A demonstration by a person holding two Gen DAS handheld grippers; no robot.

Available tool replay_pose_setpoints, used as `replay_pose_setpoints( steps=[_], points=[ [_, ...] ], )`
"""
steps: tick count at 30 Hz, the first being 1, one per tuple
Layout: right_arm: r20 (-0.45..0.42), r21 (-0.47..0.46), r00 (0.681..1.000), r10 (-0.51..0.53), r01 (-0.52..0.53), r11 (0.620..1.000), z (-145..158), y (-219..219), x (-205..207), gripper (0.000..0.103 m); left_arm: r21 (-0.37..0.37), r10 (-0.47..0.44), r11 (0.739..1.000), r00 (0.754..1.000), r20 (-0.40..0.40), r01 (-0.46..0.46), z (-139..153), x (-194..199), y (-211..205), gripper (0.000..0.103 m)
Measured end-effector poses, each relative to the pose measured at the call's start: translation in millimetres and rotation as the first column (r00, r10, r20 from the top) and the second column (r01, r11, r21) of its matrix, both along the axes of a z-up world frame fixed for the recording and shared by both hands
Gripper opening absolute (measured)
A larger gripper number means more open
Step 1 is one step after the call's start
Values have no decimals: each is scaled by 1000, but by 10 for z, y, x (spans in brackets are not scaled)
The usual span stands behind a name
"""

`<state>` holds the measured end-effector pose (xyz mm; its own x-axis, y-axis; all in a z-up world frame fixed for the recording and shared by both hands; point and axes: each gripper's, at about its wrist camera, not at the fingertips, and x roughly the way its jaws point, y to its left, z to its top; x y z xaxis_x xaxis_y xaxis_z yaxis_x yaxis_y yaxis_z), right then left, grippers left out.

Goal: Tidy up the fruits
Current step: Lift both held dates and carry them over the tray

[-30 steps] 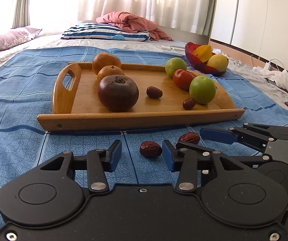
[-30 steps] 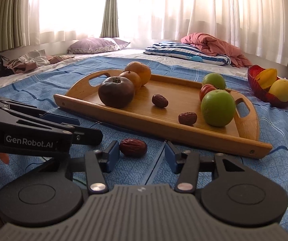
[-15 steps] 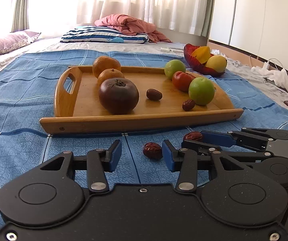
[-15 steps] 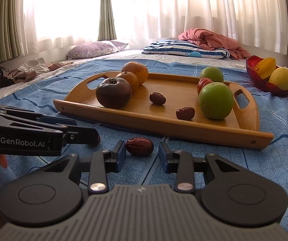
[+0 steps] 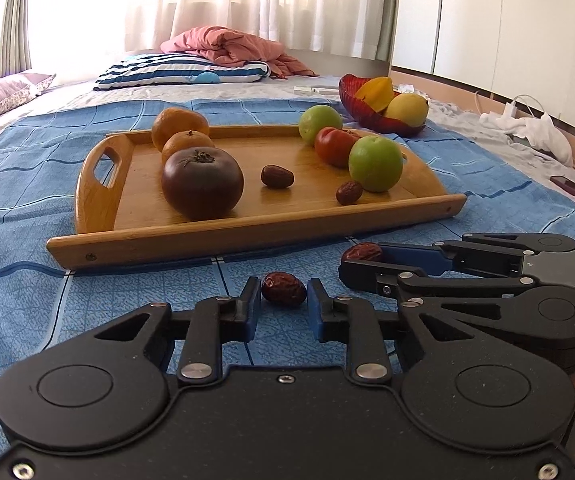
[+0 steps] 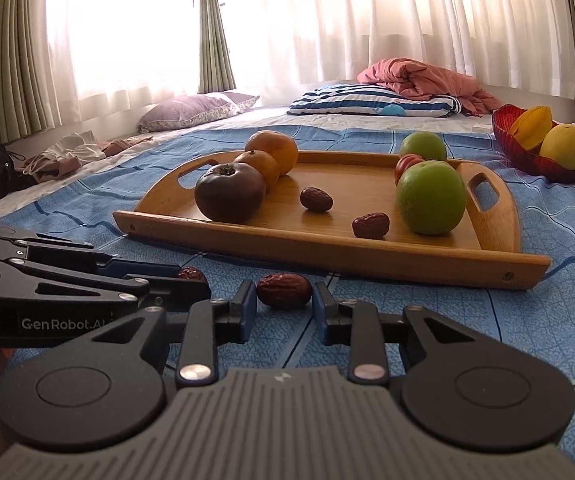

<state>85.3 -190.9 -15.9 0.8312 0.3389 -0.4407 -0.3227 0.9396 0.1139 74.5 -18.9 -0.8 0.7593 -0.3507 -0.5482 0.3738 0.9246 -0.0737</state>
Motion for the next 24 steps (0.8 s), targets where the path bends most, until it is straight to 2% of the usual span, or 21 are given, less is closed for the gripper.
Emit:
replay_pose_setpoints(
  steps=[9, 19, 24],
  points=[
    [24, 11, 999, -21, 21, 1000, 0, -12, -34, 35, 26, 22, 999, 999, 29, -22, 18, -22, -61, 23],
    [43, 78, 996, -78, 74, 994, 115, -135, -50, 34, 38, 53, 998, 995, 79, -56, 187, -33, -104, 23],
    [48, 81, 994, -98, 94, 992, 154, -147, -54, 34, 34, 61, 997, 993, 96, -65, 266, -38, -95, 23]
  ],
)
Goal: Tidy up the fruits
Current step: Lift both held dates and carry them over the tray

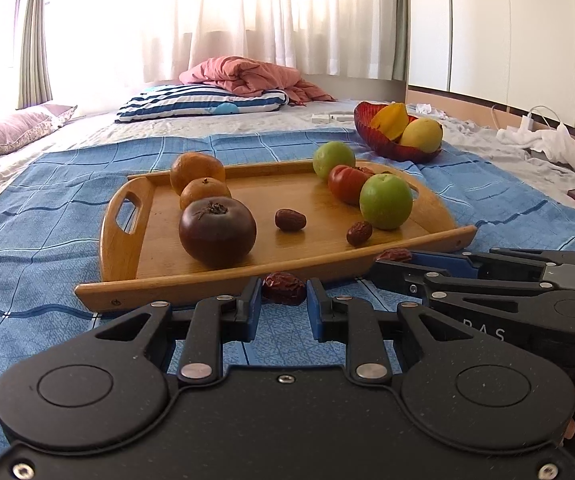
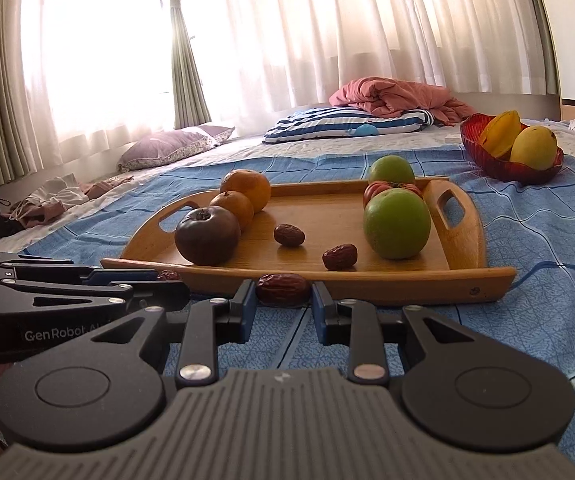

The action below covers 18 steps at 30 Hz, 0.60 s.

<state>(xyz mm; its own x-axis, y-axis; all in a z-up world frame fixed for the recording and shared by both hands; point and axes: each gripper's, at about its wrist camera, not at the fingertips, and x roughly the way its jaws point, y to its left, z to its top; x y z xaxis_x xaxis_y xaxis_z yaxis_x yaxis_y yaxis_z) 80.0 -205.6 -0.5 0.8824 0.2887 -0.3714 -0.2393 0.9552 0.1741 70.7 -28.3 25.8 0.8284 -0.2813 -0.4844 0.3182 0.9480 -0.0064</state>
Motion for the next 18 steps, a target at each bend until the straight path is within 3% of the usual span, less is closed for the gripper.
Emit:
replay_pose_setpoints(
  steps=[9, 18],
  points=[
    [0, -6, 1000, -26, 26, 1000, 97, 29, 46, 34, -7, 8, 1000, 1000, 20, -8, 172, 108, -30, 23],
    [49, -37, 997, -52, 54, 998, 385, 27, 225, 34, -36, 8, 999, 998, 55, -6, 448, 398, -85, 23]
  ],
)
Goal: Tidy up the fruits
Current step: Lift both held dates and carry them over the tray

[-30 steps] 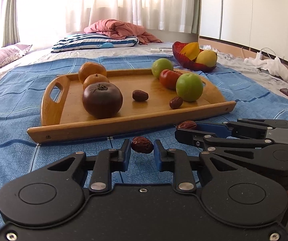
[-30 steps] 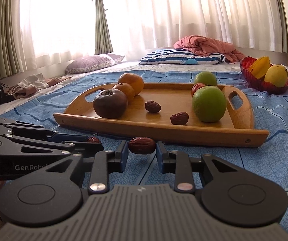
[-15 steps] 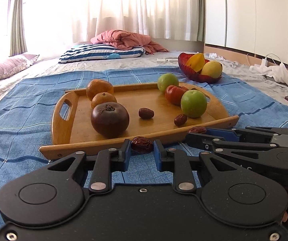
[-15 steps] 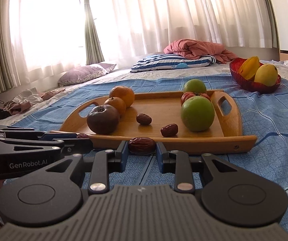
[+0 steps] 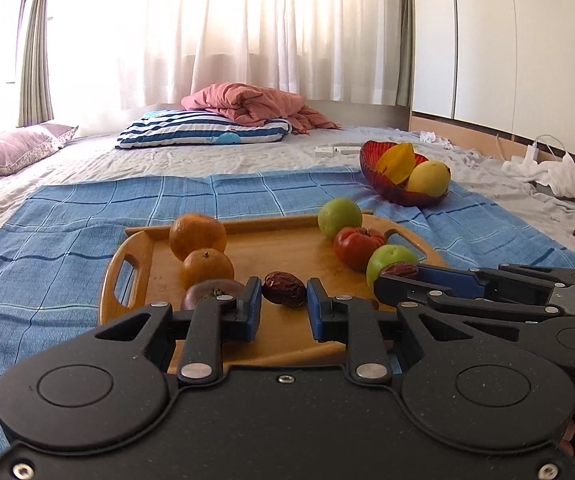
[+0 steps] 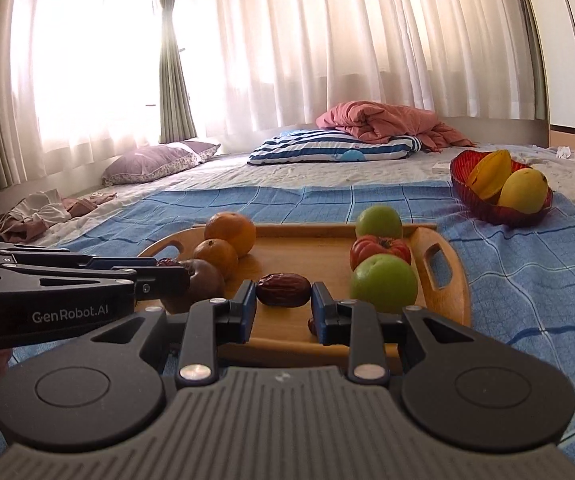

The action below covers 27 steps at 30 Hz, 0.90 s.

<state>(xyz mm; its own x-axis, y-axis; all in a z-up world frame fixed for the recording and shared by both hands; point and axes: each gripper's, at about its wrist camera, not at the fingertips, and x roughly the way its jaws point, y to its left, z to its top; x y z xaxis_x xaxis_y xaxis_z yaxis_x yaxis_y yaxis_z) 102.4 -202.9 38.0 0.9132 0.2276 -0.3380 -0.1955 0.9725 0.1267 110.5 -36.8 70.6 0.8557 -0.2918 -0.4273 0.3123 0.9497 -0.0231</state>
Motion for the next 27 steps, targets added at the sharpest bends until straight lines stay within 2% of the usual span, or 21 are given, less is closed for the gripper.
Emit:
replay_pose_setpoints(
  steps=[8, 15, 20, 27],
  points=[
    [-13, -6, 1000, -23, 23, 1000, 236, -72, 301, 34, -26, -17, 1000, 1000, -26, 16, 171, 402, -64, 23],
    [-91, 68, 996, -25, 31, 997, 379, -218, 683, 34, -51, 9, 999, 997, -74, -12, 239, 792, -91, 23],
    [-151, 84, 988, -23, 36, 996, 374, -262, 950, 34, -44, 29, 998, 994, -109, -34, 219, 1057, -120, 23],
    [-268, 111, 963, 0, 31, 993, 398, -317, 1335, 34, -45, 48, 997, 979, -196, -58, 100, 1410, -152, 23]
  ],
)
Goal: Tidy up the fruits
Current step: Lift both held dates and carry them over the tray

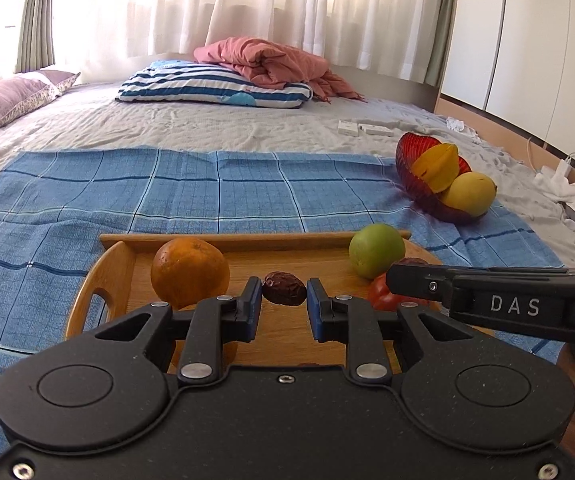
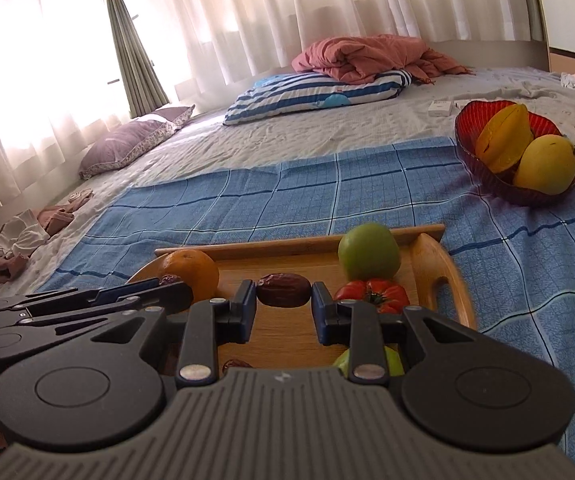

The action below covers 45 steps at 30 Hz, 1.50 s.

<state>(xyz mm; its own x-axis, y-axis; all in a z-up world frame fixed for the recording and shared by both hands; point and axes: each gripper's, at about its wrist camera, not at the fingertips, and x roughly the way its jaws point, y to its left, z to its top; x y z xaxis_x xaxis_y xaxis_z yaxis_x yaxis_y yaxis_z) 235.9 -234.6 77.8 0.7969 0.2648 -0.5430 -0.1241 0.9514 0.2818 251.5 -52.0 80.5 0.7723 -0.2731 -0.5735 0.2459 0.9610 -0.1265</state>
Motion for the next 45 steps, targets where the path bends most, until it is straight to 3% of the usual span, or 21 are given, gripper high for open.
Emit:
replay_pose_setpoints(
  steps=[6, 19, 27, 45],
  points=[
    [-108, -4, 994, 1, -2, 1000, 7, 12, 321, 34, -15, 10, 1000, 998, -68, -11, -134, 198, -10, 23],
    [-242, -74, 970, -7, -11, 997, -176, 216, 744, 34, 35, 10, 999, 994, -111, -6, -319, 382, -120, 23],
    [-280, -122, 960, 0, -35, 992, -267, 250, 834, 34, 41, 13, 999, 992, -129, -7, -412, 458, -131, 23],
    [-370, -125, 928, -33, -14, 992, -375, 323, 1049, 35, 48, 6, 999, 990, -140, 1, -519, 516, -198, 23]
  ],
)
